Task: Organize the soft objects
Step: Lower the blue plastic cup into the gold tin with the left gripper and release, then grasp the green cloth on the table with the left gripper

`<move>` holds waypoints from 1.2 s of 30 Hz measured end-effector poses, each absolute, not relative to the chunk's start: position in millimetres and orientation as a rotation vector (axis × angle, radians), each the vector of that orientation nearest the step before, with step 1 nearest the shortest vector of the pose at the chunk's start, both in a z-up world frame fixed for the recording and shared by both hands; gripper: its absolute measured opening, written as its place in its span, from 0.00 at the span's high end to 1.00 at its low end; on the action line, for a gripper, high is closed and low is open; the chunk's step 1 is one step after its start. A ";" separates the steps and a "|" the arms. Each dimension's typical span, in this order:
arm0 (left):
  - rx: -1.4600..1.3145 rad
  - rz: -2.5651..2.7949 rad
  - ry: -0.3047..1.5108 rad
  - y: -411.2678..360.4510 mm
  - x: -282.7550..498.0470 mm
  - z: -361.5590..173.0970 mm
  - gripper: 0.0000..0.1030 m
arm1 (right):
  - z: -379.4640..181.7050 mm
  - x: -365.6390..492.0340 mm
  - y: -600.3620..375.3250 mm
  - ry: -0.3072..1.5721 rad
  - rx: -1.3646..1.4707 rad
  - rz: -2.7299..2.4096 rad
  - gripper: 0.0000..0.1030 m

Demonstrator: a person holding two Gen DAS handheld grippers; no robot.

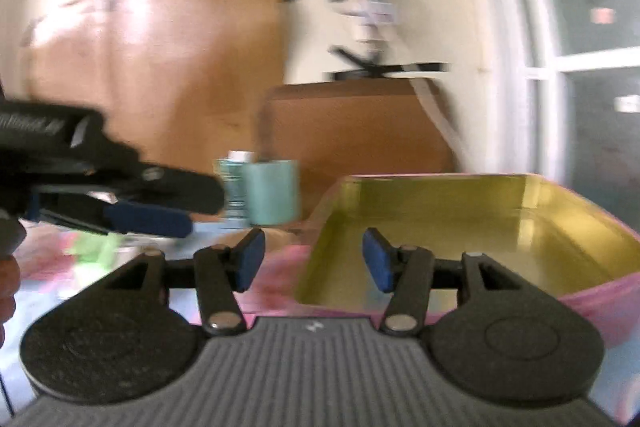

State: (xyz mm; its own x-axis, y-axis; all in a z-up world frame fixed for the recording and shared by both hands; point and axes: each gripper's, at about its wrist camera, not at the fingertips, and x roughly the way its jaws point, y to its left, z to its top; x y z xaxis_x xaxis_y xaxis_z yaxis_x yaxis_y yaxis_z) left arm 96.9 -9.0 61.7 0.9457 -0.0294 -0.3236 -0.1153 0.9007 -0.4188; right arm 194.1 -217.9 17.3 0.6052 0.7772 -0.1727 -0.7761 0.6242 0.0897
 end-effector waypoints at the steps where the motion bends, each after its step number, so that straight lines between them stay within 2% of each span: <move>1: -0.465 0.090 0.321 7.5 76.7 57.7 0.38 | 17.8 186.8 -208.3 0.209 -0.013 0.950 0.47; 4: -0.505 0.252 0.333 49.8 26.3 47.2 0.38 | 17.6 173.4 -166.6 0.242 -0.088 1.090 0.52; 8: -0.595 0.438 0.364 92.5 -37.1 28.7 0.38 | 19.1 154.2 -101.0 0.253 -0.204 1.241 0.52; 14: -0.702 0.530 0.318 93.4 -95.7 28.1 0.38 | 12.7 140.9 -15.5 0.275 -0.349 1.294 0.52; 15: -0.705 0.523 0.314 92.2 -98.6 29.6 0.38 | 10.1 140.9 -10.0 0.281 -0.365 1.300 0.62; 16: -0.707 0.516 0.308 90.3 -101.5 32.0 0.38 | 7.2 138.6 -5.9 0.272 -0.392 1.301 0.76; 17: -0.710 0.504 0.302 87.9 -103.9 35.0 0.38 | 4.6 135.6 -6.3 0.260 -0.417 1.287 0.95; 23: -0.726 0.380 0.267 72.1 -100.6 53.5 0.38 | 15.4 87.4 -63.6 0.244 -0.372 1.455 0.96; 26: -0.732 0.333 0.302 62.2 -83.2 55.7 0.38 | 8.3 63.8 -89.9 0.293 -0.372 1.549 0.96; 28: -0.723 0.327 0.354 57.2 -73.1 51.6 0.39 | -1.6 50.7 -99.3 0.304 -0.392 1.560 0.95; 31: -0.713 0.346 0.437 50.5 -56.9 41.4 0.48 | -14.2 41.6 -99.7 0.305 -0.434 1.536 0.88; 32: -0.715 0.354 0.460 50.0 -52.5 37.9 0.54 | -15.4 42.0 -98.1 0.317 -0.441 1.534 0.75; 33: -0.716 0.361 0.481 51.7 -49.1 34.1 0.57 | -16.9 42.7 -97.0 0.328 -0.443 1.533 0.58; 35: -0.715 0.395 0.514 54.1 -43.4 28.9 0.70 | -17.6 44.1 -95.0 0.336 -0.449 1.518 0.42; 36: -0.719 0.394 0.517 59.8 -43.6 23.3 0.73 | -17.8 45.3 -92.1 0.344 -0.453 1.511 0.42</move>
